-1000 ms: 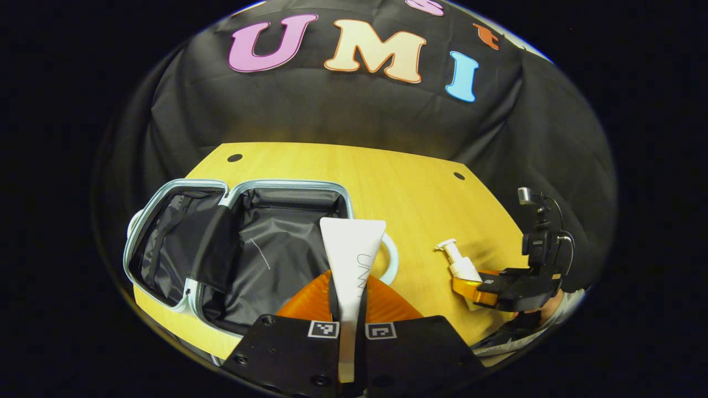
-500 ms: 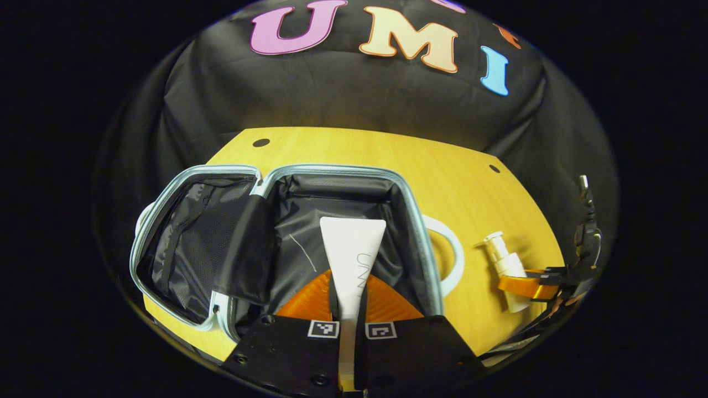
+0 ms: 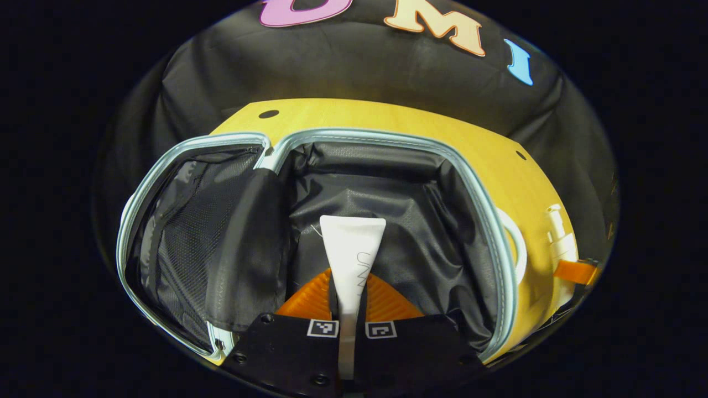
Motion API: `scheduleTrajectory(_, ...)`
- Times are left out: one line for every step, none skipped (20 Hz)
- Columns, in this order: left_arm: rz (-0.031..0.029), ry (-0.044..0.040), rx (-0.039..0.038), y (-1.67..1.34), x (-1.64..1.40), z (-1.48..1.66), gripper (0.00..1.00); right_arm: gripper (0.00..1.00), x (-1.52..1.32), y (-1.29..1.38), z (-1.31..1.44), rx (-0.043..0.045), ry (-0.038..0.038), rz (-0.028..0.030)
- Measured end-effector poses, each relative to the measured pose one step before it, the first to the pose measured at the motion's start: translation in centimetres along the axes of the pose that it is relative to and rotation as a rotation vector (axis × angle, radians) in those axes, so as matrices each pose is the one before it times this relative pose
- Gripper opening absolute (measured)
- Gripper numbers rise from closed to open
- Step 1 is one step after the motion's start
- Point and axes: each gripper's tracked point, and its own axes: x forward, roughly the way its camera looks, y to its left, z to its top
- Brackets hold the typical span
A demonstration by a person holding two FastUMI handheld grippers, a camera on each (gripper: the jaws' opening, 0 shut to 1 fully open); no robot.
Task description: First open the suitcase, pack the skin care products into it, and then close the suitcase.
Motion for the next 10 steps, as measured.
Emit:
scheduleTrajectory(-0.00215,0.00732,-0.00192,0.214,0.319,-0.420,0.04,0.49,-0.068,0.165,0.326,0.01150,-0.00920,0.01474)
scheduleTrajectory(-0.00695,0.00164,-0.00016,0.008,0.096,-0.135,0.04,0.50,-0.325,0.167,0.490,0.00851,-0.00731,0.01957)
scheduleTrajectory(-0.00868,-0.02329,0.01492,-0.169,-0.169,0.381,0.05,0.50,-0.364,0.207,0.555,0.00490,-0.00307,0.01879)
scheduleTrajectory(-0.00421,-0.00829,0.01503,-0.041,0.150,0.020,0.07,0.50,-0.265,0.056,0.312,0.00026,-0.00699,0.01620)
scheduleTrajectory(-0.00020,0.00376,0.00765,0.070,-0.095,-0.264,0.08,0.48,-0.147,0.043,0.108,-0.00422,-0.00143,0.01717)
scheduleTrajectory(-0.01814,-0.02021,-0.00054,-0.396,-0.160,0.337,0.13,0.50,-0.239,0.136,0.090,-0.00640,0.00240,0.01916)
scheduleTrajectory(-0.01052,-0.01121,-0.00520,-0.363,-0.081,0.286,0.17,0.50,0.113,0.099,0.067,-0.00682,0.00092,0.01843)
scheduleTrajectory(0.00118,-0.00893,-0.00620,-0.168,-0.644,0.360,0.31,0.49,0.007,0.075,-0.181,-0.00520,0.00618,0.01502)
scheduleTrajectory(0.00474,-0.02668,0.00100,0.088,-0.557,0.507,0.46,0.50,0.085,0.036,-0.239,-0.00550,0.01143,0.01698)
scheduleTrajectory(-0.01534,-0.02303,0.00491,-0.354,-0.705,0.615,0.60,0.48,0.068,0.035,-0.108,-0.00063,0.01029,0.01615)
